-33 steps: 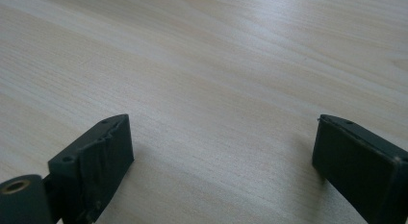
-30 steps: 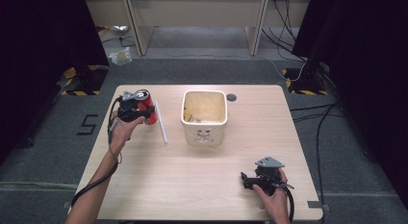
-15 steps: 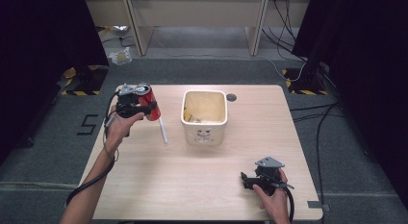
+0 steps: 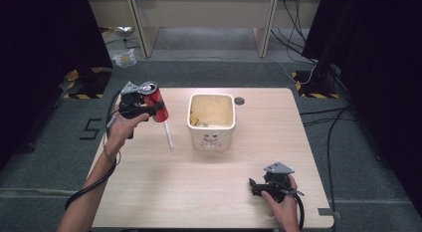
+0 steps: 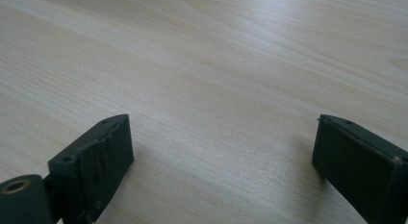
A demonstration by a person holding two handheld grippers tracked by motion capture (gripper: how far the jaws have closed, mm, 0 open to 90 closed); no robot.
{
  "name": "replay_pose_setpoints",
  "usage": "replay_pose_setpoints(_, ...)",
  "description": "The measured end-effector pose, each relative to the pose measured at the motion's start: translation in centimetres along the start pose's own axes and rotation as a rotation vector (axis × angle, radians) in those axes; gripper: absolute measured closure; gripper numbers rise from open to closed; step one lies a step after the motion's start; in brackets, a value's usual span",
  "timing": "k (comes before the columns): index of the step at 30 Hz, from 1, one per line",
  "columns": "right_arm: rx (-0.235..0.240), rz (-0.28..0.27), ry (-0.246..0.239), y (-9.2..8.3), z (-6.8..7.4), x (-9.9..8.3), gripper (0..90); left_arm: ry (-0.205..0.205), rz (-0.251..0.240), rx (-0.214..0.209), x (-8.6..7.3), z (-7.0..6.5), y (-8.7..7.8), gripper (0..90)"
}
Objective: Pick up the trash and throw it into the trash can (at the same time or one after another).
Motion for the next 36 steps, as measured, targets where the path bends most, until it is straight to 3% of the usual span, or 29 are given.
replay_pose_setpoints(10, 0.0, 0.0, 0.0, 0.0, 0.0, 0.0, 7.3, 0.027, -0.012, -0.027, 1.8, -1.2, -0.7, 34.4)
replay_pose_setpoints(16, 0.0, 0.0, 0.0, 0.0, 0.0, 0.0, 7.3, 0.022, -0.013, -0.07, 2.7, -1.9, -0.9, 34.5)
replay_pose_setpoints(36, 0.002, 0.0, 0.003, 0.0, 0.0, 0.0, 7.3, 0.079, -0.05, -0.133, 5.7, -5.8, -0.8, 34.5)
Point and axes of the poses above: each handheld gripper's, and its own axes: y roughly forward along the jaws, x roughly out of its top, z roughly to its left, the point moved 4 cm from there along y, roughly forward along the jaws, and after that the axes turned 5 degrees about x, right-handed, at the moved point
